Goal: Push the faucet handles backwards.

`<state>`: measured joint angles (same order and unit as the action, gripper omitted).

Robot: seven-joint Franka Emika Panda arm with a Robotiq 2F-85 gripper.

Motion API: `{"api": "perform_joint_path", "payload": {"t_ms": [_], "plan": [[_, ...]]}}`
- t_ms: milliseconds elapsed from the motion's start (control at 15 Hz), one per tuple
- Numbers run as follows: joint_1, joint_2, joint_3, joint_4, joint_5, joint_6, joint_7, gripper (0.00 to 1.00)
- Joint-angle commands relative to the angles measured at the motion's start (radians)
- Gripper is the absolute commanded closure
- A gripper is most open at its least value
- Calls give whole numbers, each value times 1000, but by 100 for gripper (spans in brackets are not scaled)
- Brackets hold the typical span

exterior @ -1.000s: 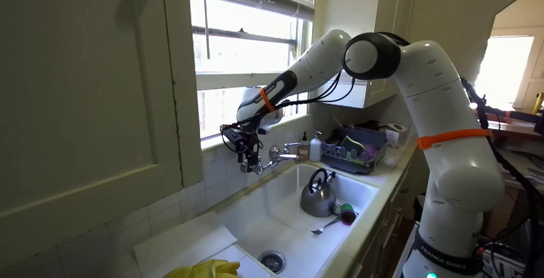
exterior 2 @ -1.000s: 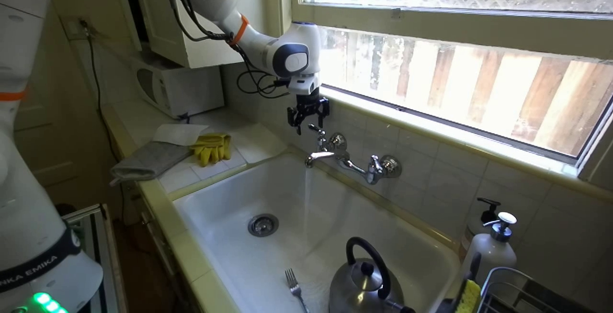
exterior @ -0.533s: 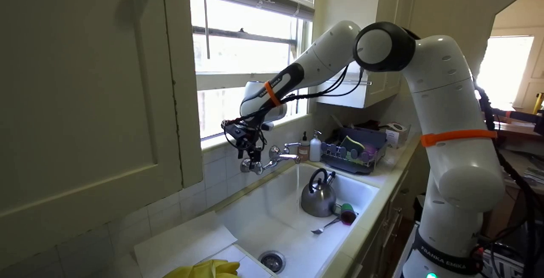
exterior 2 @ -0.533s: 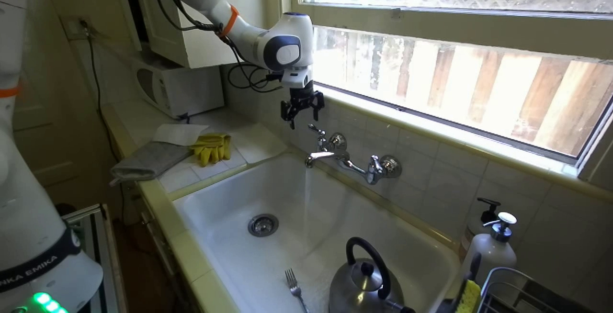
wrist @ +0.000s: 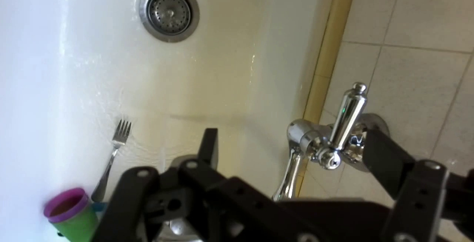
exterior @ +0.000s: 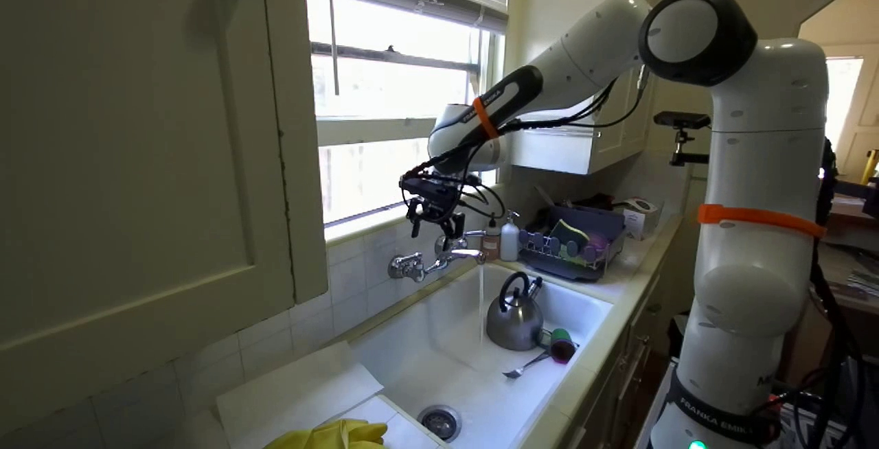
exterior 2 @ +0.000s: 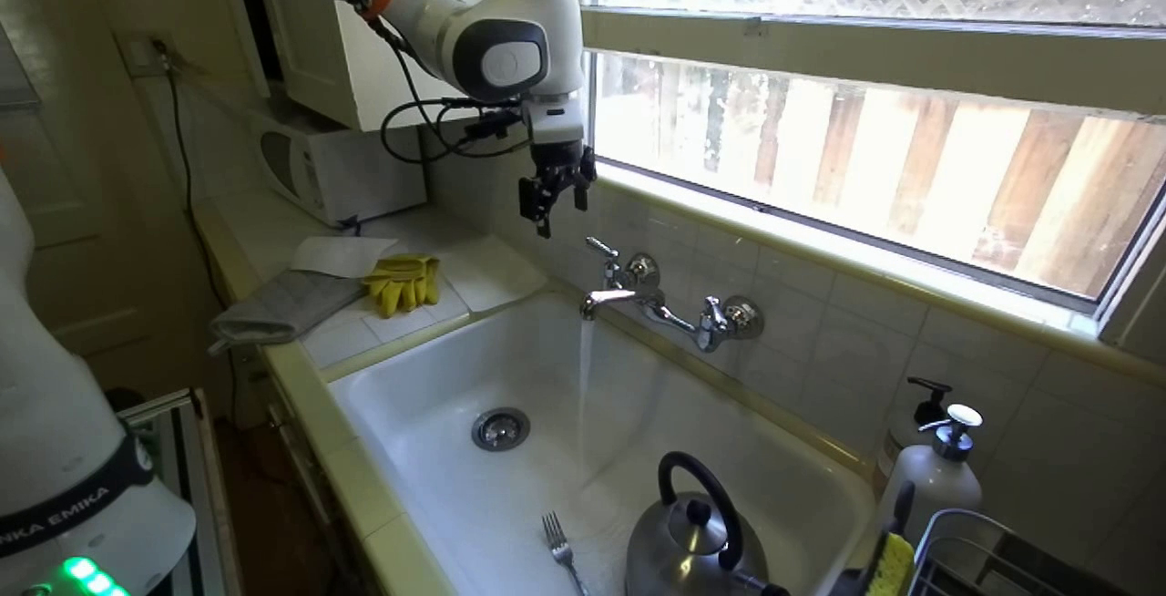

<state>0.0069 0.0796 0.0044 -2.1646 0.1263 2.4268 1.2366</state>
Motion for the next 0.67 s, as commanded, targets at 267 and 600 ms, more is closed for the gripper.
{"api": "perform_joint_path", "payload": {"t_ms": [267, 600], "plan": [[-63, -173, -60, -125, 61, -102, -564, 0], [-91, -168, -96, -114, 33, -141, -728, 0]]}}
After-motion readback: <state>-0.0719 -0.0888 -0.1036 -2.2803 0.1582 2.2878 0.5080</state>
